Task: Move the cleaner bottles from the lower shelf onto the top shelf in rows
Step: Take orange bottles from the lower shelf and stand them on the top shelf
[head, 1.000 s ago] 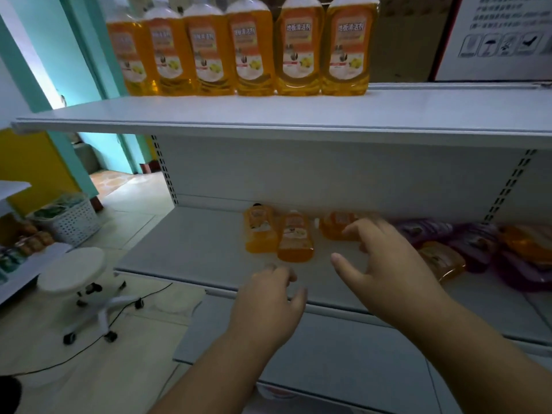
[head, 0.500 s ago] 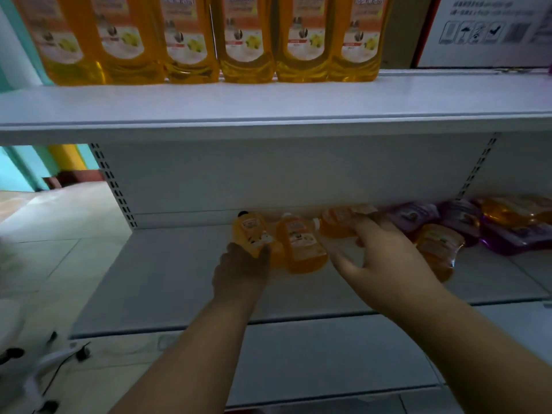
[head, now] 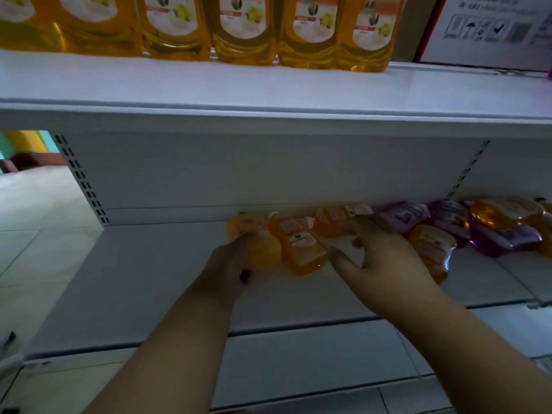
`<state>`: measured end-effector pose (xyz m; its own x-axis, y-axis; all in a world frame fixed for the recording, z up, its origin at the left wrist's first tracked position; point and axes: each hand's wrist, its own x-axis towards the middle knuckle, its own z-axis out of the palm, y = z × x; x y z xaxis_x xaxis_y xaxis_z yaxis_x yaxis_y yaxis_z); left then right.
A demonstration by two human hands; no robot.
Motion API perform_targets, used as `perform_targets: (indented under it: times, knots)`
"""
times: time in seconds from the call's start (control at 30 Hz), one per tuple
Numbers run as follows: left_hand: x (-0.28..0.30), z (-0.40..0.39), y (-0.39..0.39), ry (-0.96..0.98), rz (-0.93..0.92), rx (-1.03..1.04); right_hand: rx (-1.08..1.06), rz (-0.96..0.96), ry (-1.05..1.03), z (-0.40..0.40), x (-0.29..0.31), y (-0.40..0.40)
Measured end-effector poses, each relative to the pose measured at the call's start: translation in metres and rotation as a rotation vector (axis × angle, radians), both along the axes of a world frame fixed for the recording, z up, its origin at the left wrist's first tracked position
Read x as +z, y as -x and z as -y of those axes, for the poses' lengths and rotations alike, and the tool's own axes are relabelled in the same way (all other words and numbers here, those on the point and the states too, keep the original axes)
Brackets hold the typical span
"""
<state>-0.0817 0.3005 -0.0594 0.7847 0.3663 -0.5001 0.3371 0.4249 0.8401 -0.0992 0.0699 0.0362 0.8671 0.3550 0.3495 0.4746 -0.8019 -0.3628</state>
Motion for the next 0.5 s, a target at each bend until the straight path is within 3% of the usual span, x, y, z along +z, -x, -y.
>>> perform_targets:
  times: [0.13,0.27,0.33,0.43,0.5]
  knots:
    - [0.002,0.009,0.045,0.262,0.263,0.008,0.012,-0.047,0.012,-0.005,-0.006,-0.008]
    - [0.017,0.007,0.075,0.252,0.473,-0.021,0.041,-0.014,0.013,-0.027,-0.022,-0.021]
    - [0.025,0.008,0.082,0.24,0.475,0.056,0.058,-0.096,0.042,-0.04,-0.035,-0.039]
    - [0.031,0.012,0.097,0.195,0.432,0.137,-0.022,-0.289,0.282,-0.061,-0.062,-0.072]
    - [0.032,0.015,0.106,0.152,0.416,0.145,-0.074,-0.383,0.3,-0.072,-0.078,-0.089]
